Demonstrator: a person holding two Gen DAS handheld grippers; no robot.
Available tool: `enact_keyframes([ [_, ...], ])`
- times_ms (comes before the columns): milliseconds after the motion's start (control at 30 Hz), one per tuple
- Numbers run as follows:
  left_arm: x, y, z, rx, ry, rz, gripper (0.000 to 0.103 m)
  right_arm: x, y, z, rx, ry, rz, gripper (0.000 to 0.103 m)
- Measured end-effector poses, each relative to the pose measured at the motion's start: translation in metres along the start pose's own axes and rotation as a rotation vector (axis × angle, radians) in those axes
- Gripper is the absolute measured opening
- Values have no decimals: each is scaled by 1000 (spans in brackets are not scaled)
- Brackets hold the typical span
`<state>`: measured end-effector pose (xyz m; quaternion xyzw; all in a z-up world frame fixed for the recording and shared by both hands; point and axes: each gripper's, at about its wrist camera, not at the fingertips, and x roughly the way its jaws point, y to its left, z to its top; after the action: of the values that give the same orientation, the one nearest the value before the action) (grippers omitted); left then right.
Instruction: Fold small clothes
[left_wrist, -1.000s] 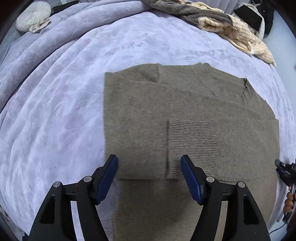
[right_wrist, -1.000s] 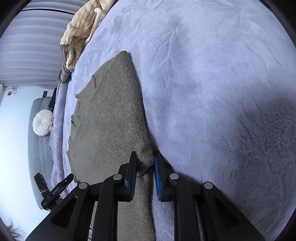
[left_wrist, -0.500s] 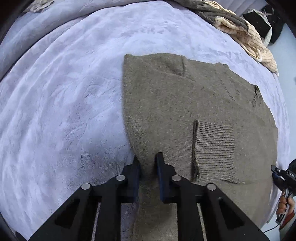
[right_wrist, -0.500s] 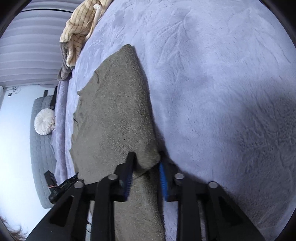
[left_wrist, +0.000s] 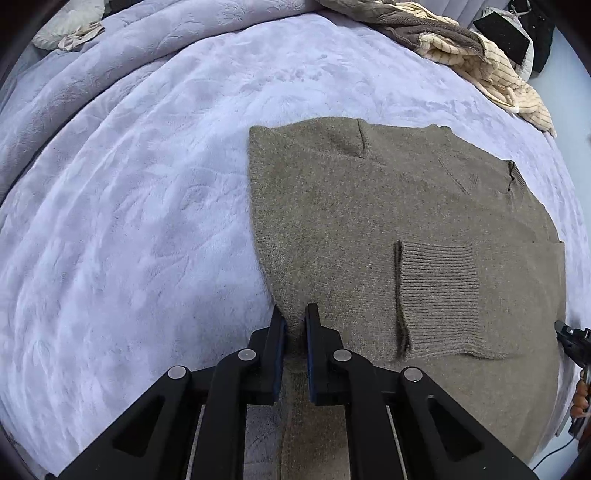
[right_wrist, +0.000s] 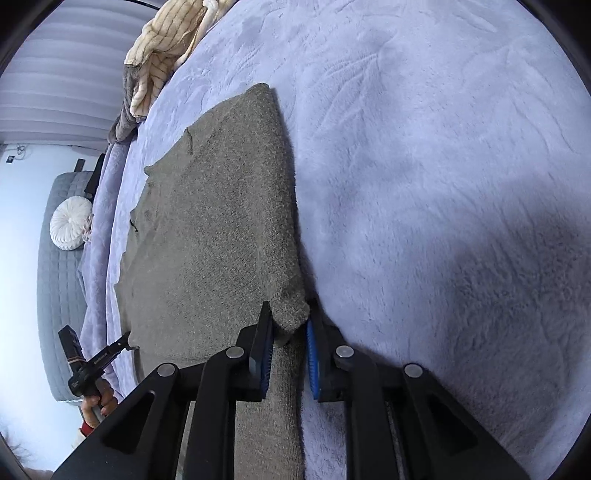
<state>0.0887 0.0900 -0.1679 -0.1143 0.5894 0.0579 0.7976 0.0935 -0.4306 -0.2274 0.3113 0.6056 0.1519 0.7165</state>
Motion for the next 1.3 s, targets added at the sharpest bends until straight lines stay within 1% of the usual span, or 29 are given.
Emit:
enact_keyframes([
  [33, -3, -1, 0, -6, 0, 6, 10, -2, 0, -1, 5, 4, -4, 18],
  [100, -9, -2, -2, -20, -5, 17, 10, -7, 2, -3, 18, -1, -20, 20],
  [267, -19, -4, -9, -27, -5, 63, 10, -18, 14, -15, 11, -17, -95, 26],
  [400, -20, -7, -13, -19, 3, 85, 10, -23, 17, -23, 24, -20, -104, 27],
  [500, -20, -9, -13, -25, -1, 86, 10, -23, 17, -26, 24, -17, -111, 29],
  [533, -20, -9, -14, -29, 0, 84, 13, -23, 18, -27, 22, -18, -117, 30],
  [567, -20, -8, -15, -35, 9, 79, 43, -23, 19, -27, 20, -18, -122, 31],
  [600, -20, -6, -17, -46, 15, 74, 88, -24, 19, -28, 18, -19, -123, 31],
  [633, -22, -5, -19, -58, 5, 80, 102, -24, 20, -29, 15, -21, -126, 32],
  [667, -25, -5, -21, -55, -19, 93, 103, -24, 21, -30, 13, -22, -127, 34],
  [700, -27, -7, -23, -38, -23, 97, 103, -24, 23, -30, 8, -22, -128, 34],
  [800, -25, -11, -26, -15, -10, 116, 103, -25, 25, -33, 2, -24, -133, 39],
  [867, -25, -13, -27, -5, -10, 133, 103, -25, 27, -34, -1, -26, -131, 45],
  [900, -25, -13, -28, -6, -11, 139, 103, -25, 28, -35, -3, -28, -132, 46],
  [967, -25, -13, -28, -11, -4, 134, 103, -25, 31, -36, -11, -28, -134, 50],
  [1067, -25, -16, -31, -1, 6, 138, 103, -25, 34, -38, -22, -27, -141, 50],
  [1300, -28, -26, -37, 45, 22, 116, 103, -26, 36, -42, -24, -34, -143, 51],
])
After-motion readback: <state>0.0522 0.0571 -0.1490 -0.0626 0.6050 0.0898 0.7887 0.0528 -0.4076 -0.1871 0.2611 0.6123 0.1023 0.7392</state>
